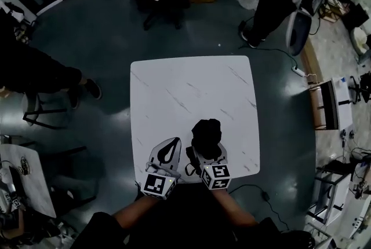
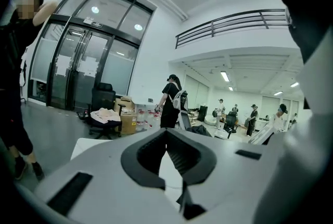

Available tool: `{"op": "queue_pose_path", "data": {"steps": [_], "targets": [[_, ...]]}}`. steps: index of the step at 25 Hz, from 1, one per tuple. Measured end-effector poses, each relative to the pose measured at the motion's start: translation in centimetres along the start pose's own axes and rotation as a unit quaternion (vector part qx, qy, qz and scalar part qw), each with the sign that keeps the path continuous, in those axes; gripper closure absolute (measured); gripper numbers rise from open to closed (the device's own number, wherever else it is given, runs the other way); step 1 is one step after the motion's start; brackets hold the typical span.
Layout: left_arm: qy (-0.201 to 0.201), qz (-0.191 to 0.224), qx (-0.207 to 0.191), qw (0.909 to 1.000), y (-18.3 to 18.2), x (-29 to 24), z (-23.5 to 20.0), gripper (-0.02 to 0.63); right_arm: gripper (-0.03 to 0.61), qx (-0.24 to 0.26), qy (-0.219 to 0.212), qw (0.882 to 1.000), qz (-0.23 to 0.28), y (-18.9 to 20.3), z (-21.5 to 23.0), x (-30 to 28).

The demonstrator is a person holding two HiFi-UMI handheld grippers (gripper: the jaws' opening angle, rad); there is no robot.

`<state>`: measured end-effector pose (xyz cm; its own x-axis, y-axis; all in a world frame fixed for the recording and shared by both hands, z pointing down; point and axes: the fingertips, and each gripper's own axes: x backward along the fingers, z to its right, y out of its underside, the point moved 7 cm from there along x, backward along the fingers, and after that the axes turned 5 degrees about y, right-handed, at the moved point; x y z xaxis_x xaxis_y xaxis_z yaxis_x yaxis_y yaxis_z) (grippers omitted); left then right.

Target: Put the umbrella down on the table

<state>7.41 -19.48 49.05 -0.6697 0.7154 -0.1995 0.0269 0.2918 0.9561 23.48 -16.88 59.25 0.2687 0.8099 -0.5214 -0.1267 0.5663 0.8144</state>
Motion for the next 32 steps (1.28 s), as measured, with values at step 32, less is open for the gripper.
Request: {"op": "queue_pose_path", "data": {"steps": [32], "targets": [[-0.108, -0.011, 0.022, 0.9938, 2.2, 3.4, -2.2, 0.606, 0.265, 0.001, 0.028, 0.966, -0.258, 8.7, 2.9, -12.7]]}}
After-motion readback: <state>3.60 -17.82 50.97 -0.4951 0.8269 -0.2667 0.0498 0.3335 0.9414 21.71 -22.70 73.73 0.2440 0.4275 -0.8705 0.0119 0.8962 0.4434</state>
